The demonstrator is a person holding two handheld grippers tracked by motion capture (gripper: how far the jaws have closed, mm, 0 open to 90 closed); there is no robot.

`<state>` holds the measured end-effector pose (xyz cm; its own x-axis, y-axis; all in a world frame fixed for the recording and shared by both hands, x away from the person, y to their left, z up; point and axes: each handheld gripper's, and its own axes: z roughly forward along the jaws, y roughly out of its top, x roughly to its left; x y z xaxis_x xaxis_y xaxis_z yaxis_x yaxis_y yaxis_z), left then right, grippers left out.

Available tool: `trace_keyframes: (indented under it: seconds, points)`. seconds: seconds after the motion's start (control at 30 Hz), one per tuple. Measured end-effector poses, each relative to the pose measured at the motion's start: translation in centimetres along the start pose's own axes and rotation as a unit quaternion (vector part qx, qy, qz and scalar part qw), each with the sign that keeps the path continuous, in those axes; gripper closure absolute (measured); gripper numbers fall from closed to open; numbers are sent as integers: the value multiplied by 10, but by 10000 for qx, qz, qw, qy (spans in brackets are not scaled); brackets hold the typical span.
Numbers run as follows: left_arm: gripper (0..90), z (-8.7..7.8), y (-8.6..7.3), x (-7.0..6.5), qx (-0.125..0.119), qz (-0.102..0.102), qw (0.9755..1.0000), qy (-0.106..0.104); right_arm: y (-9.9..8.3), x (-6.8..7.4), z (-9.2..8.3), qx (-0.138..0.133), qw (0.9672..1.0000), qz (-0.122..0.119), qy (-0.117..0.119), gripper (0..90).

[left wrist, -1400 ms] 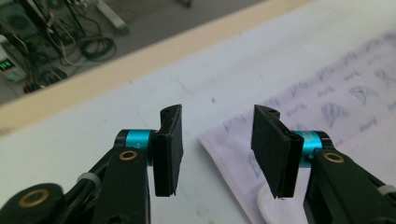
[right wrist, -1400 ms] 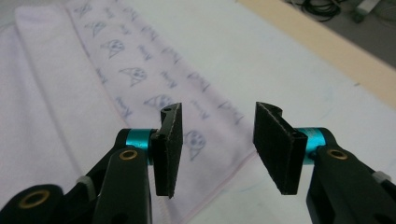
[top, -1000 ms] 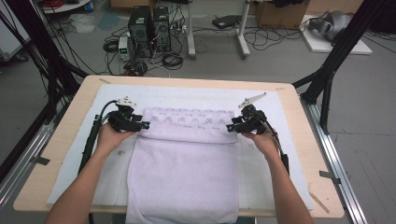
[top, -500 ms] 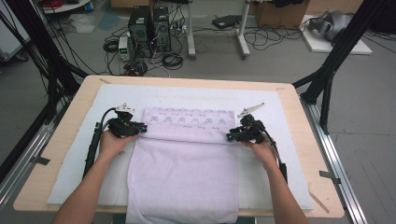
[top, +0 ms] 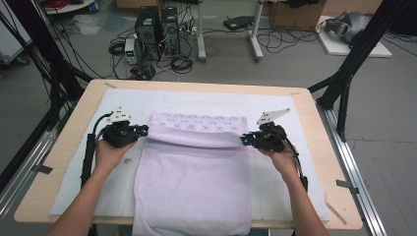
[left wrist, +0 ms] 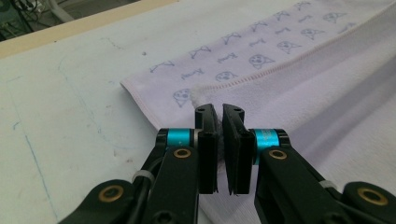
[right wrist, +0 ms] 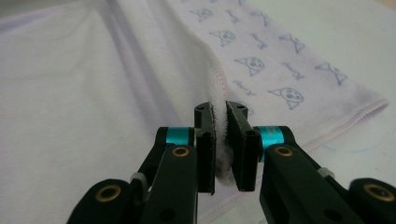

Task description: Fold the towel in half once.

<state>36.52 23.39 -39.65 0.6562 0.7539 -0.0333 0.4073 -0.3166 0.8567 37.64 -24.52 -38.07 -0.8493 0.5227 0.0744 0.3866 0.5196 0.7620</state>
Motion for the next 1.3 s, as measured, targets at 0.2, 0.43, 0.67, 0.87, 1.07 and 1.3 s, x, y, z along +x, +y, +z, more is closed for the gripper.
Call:
trace_keyframes:
  seconds: [0.2,0.43,0.67,0.87,1.07,1.3]
  points:
    - [841,-36,-22,-28,-333,222,9991,-103,-5,29,-25,-233,9993,-271,120,822]
    - [841,-84,-64,-72,-360,441,9976,-387,-35,79,-47,-510,9967,-516,358,824]
    - [640,-103,-78,-89,74,538,9960,-708,-57,113,-60,-458,9938,-712,717,709]
    - [503,-76,-56,-64,3,389,9980,-493,-46,74,-40,-112,9985,-427,321,576]
    - [462,-30,-26,-31,103,241,9995,-173,-25,13,-9,240,9995,28,-215,484]
    - [495,33,-9,5,705,-161,9963,459,-10,-37,29,600,9961,296,-583,437]
